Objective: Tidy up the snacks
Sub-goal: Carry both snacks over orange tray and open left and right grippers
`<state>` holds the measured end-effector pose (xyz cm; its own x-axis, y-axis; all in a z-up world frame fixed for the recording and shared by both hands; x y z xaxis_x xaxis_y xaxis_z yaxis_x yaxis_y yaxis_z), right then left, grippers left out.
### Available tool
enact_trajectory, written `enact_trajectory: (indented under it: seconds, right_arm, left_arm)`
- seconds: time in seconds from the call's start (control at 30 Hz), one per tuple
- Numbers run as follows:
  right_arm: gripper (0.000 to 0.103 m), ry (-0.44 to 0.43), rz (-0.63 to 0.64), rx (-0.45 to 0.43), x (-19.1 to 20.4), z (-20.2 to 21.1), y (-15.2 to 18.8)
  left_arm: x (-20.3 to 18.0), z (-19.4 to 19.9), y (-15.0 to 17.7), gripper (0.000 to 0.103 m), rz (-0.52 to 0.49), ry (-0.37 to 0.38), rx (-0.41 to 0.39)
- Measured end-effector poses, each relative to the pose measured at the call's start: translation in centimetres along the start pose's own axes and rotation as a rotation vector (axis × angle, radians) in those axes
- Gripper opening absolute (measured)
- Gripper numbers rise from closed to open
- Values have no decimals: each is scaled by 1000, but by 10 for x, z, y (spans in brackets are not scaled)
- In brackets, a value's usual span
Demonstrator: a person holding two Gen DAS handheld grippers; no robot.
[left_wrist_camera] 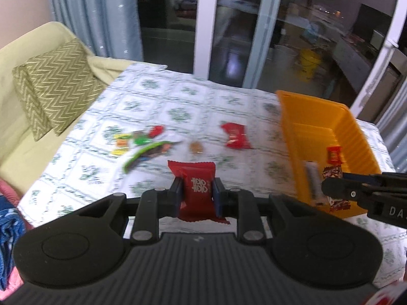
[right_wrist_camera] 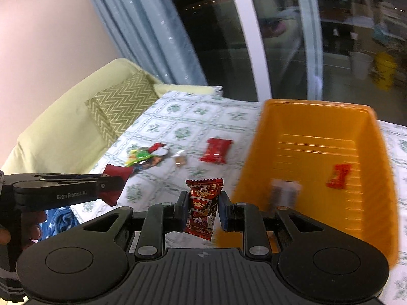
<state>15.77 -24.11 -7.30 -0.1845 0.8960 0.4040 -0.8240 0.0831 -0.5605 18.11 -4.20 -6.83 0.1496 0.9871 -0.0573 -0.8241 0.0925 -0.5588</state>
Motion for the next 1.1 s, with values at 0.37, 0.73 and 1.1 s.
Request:
enact_trajectory:
  seconds: [0.37,0.73,1.1]
  right_arm:
    - [25,100,-84,-52,-70,52,14]
    - [25,145,-140,-78,-129,77,17]
    - [25,147,-171,-79,-153,79,17]
  left_arm:
    - [-94,-12,1,22,-102,100,10]
    - [-168,-34,-6,22,-173,150,16]
    - [-200,-52,-7,22,-214,161,37]
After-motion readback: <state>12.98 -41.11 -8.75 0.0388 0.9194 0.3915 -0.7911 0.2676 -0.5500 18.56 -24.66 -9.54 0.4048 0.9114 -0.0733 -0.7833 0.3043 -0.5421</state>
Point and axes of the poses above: each gripper's, at about its wrist camera, not at the fingertips, and z roughly against the way its jaws point, x to its left, y to its underside, the point moved 4 cm from there along -z, roughly the way its jaws point, and after that the axes turned 5 degrees about x, right-handed, at the moved point
